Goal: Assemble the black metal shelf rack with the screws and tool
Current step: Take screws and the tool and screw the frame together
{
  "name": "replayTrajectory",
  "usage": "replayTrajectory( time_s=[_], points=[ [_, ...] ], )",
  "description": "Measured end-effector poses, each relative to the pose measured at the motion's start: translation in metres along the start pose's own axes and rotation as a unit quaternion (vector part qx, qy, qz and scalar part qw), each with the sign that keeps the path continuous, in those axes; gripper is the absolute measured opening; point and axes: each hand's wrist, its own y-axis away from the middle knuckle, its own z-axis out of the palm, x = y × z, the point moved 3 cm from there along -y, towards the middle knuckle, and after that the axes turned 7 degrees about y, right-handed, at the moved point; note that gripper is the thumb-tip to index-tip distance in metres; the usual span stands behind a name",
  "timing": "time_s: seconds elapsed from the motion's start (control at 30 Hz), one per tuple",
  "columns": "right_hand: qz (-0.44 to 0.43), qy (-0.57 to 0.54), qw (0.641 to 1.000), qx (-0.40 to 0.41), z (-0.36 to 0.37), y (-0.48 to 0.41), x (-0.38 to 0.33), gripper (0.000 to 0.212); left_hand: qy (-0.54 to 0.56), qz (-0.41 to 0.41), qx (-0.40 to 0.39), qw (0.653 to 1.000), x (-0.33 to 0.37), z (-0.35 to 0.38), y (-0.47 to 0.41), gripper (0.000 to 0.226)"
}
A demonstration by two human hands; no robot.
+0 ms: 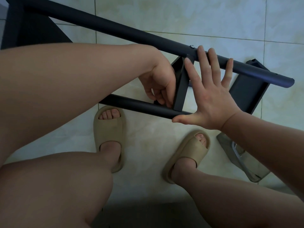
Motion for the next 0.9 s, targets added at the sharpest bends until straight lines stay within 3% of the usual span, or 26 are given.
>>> replayTrajectory(
  time_s=[0.17, 0.57, 0.7, 0.9],
  points=[
    [-0.002, 0.001, 1.0, 0.003, 0.0, 0.0, 0.0, 0.132, 0.007, 0.007, -0.007, 1.0, -0.002, 0.001, 0.003, 0.034],
    [-0.001, -0.001, 1.0, 0.006, 0.0, 0.0, 0.0, 0.132, 0.03, 0.011, 0.0, 0.999, -0.006, -0.006, 0.001, 0.018],
    [-0.001, 0.001, 1.0, 0.004, 0.0, 0.0, 0.0, 0.132, 0.024, 0.013, -0.021, 0.999, -0.004, 0.002, 0.001, 0.027],
    [-0.002, 0.0, 1.0, 0.007, 0.0, 0.0, 0.001, 0.131, 0.026, 0.019, -0.01, 0.999, -0.004, -0.001, -0.003, 0.02]
  ],
)
